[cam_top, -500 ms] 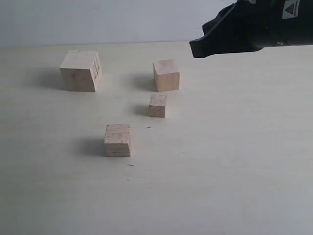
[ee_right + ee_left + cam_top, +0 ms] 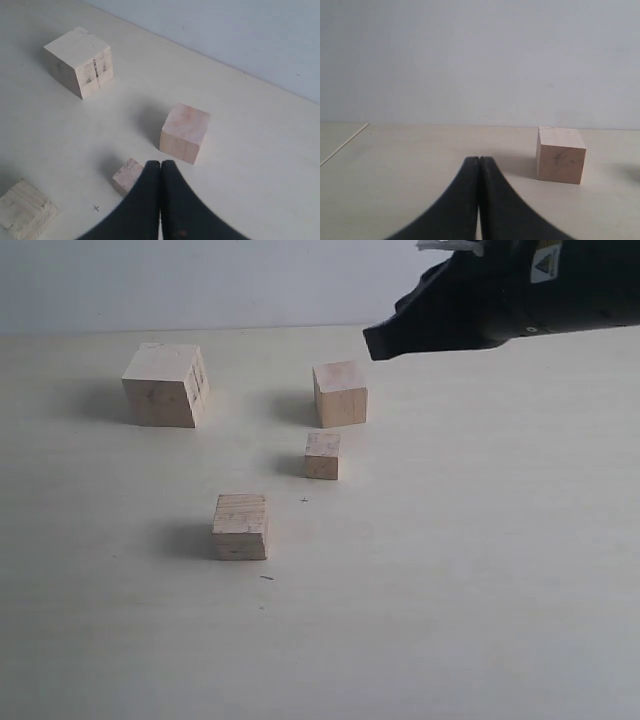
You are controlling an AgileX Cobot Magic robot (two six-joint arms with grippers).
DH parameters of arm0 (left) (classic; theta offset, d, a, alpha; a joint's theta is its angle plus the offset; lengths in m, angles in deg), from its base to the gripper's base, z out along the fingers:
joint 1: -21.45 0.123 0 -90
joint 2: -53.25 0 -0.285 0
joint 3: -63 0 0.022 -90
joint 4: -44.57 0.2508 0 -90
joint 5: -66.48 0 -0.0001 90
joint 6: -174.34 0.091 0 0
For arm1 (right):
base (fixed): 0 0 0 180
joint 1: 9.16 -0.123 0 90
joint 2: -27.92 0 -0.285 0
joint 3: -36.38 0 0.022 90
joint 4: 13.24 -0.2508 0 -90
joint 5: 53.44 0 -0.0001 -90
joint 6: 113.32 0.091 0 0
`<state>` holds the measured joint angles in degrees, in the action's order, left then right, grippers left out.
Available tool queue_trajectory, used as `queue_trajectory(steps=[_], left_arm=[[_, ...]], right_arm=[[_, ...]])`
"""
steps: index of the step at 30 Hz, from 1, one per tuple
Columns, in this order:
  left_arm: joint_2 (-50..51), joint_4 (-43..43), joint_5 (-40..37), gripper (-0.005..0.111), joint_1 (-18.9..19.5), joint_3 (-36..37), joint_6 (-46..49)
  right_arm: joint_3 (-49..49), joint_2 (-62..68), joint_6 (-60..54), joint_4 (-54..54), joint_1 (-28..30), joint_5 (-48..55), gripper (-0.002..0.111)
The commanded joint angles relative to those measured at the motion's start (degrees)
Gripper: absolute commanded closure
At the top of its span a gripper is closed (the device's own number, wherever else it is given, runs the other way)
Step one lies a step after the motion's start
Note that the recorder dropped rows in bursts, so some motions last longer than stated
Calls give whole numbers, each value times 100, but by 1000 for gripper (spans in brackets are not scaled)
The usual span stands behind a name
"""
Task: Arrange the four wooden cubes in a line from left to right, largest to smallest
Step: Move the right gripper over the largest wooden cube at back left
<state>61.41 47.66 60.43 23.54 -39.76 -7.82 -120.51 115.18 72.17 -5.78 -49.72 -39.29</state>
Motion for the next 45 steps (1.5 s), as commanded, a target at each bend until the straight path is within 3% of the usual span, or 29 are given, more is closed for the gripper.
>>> queue_trajectory(steps=[1,8,14,17,24,29,31,34,40,43,45], left_arm=[[-38,-58,9,104,11,-2,4],[-38,-58,9,104,11,-2,4],[-38,-58,9,104,11,-2,4],[-38,-58,9,104,11,-2,4],[-38,-58,9,104,11,-2,4],[-38,-58,9,104,11,-2,4],[-38,-58,9,104,11,-2,4],[-38,-58,9,104,11,-2,4],[-38,-58,9,104,11,-2,4],[-38,-58,9,104,11,-2,4],[-38,-58,9,104,11,-2,4]], right_arm=[[-763,843,15,26,-6,2,108],[-2496,2163,-9,79,81,830,108],[-3805,2957,-430,-238,499,1815,108],[-4463,3333,-1520,-1109,756,2357,108],[-6242,4817,-4928,-4930,1200,4122,108],[-7100,5759,-5287,-5279,911,4101,106],[-7214,5934,-5214,-4881,713,3808,98],[-7226,6024,-4932,-4093,376,3140,77],[-7226,6047,-4823,-3506,-30,2363,23],[-7226,6119,-5368,-3631,-79,2254,9],[-7270,6209,-5724,-3864,-79,2297,5]])
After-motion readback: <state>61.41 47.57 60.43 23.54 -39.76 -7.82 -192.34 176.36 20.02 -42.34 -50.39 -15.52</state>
